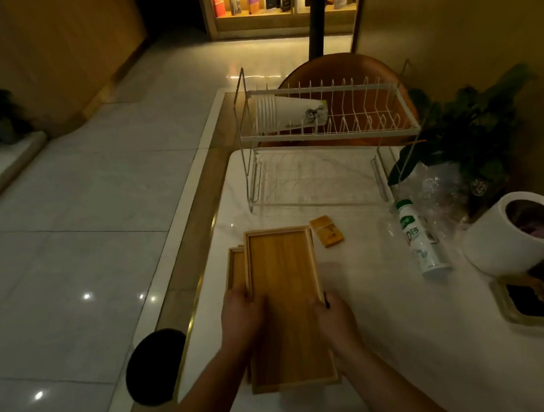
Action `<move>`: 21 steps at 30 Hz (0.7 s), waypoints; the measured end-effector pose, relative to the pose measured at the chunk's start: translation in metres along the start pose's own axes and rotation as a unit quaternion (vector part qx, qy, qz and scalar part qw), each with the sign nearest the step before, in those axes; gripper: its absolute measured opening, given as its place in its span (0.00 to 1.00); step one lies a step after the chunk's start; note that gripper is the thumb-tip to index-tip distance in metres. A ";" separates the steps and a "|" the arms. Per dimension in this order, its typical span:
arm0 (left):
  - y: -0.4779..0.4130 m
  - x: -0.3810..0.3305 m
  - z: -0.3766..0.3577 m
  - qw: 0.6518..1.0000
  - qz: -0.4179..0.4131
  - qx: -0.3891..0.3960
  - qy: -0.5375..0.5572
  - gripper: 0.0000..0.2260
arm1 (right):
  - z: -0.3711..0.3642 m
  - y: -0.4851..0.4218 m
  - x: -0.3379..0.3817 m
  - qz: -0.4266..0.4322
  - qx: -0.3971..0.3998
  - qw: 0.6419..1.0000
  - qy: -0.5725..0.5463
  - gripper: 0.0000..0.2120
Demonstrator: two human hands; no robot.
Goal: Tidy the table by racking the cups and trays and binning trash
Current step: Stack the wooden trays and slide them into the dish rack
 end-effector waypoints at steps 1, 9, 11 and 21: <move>-0.006 0.006 0.009 1.000 -0.004 0.007 -0.017 0.07 | -0.011 0.001 0.003 -0.005 -0.006 1.000 0.007 0.09; -0.024 0.039 0.041 0.995 0.001 0.092 -0.030 0.06 | -0.059 0.009 0.001 -0.052 -0.048 0.996 0.052 0.14; -0.026 0.042 0.043 0.994 -0.004 0.103 -0.024 0.08 | -0.062 0.010 0.001 -0.052 -0.062 0.994 0.071 0.13; -0.035 0.050 0.045 0.993 -0.012 0.095 -0.064 0.11 | -0.073 0.001 0.003 -0.048 -0.090 0.990 0.093 0.16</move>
Point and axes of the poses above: each hand's wrist, its own y-axis away from the middle knuckle, its own z-axis out of the back of the hand, x = y × z, the point moved 4 cm from there along -y, towards the middle knuckle, and after that the axes turned 12 degrees about -z, right-handed, at the moved point
